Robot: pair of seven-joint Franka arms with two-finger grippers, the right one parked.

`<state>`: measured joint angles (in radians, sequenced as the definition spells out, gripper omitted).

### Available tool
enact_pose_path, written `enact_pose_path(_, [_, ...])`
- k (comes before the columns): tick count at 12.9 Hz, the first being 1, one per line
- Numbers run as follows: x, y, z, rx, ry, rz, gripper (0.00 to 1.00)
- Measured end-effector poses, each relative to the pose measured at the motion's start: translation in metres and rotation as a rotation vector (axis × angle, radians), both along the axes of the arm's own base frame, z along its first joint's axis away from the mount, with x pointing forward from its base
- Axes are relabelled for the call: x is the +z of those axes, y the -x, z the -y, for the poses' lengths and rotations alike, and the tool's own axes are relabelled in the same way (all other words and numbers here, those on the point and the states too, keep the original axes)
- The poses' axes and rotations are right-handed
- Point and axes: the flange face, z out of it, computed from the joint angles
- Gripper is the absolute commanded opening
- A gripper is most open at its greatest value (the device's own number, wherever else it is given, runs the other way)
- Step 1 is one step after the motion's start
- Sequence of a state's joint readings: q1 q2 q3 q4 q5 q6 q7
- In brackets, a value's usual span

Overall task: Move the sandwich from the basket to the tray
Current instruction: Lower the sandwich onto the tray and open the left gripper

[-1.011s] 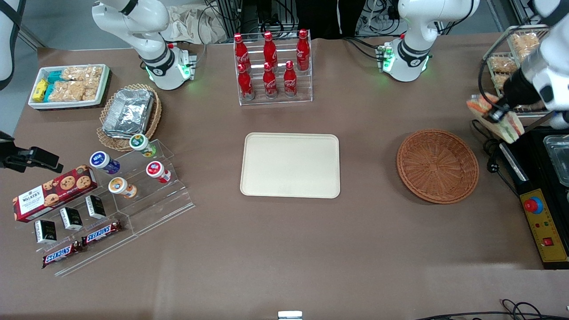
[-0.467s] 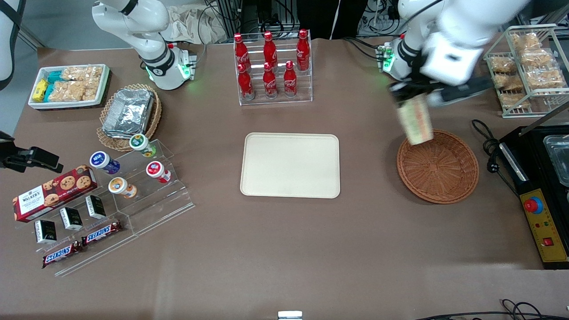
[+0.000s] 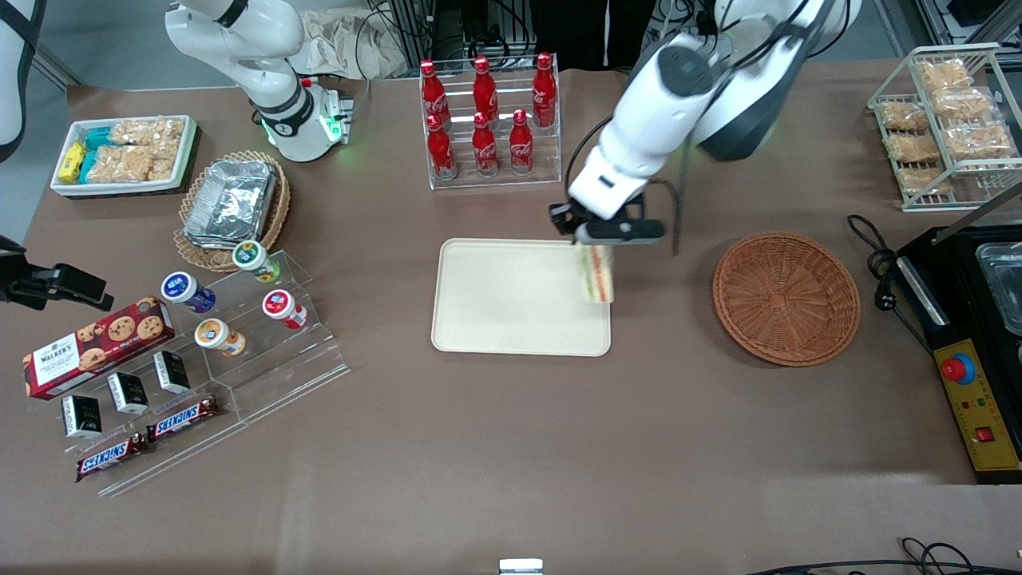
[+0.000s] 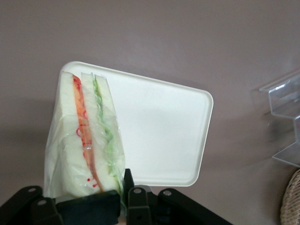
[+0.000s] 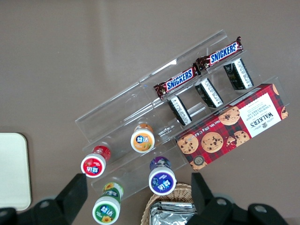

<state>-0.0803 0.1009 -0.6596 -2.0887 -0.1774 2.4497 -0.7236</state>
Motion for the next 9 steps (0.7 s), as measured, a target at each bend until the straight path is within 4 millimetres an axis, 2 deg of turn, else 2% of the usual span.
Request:
enact_pose_path(3, [-0.08, 0.008, 0.009, -0.102, -0.029, 0.021, 0.0])
enact_pose_path(5, [-0.109, 0.007, 0.01, -0.152, -0.055, 0.011, 0.0])
enact_pose_path(9, [-0.151, 0.003, 0.001, -0.233, -0.121, 0.001, 0.02])
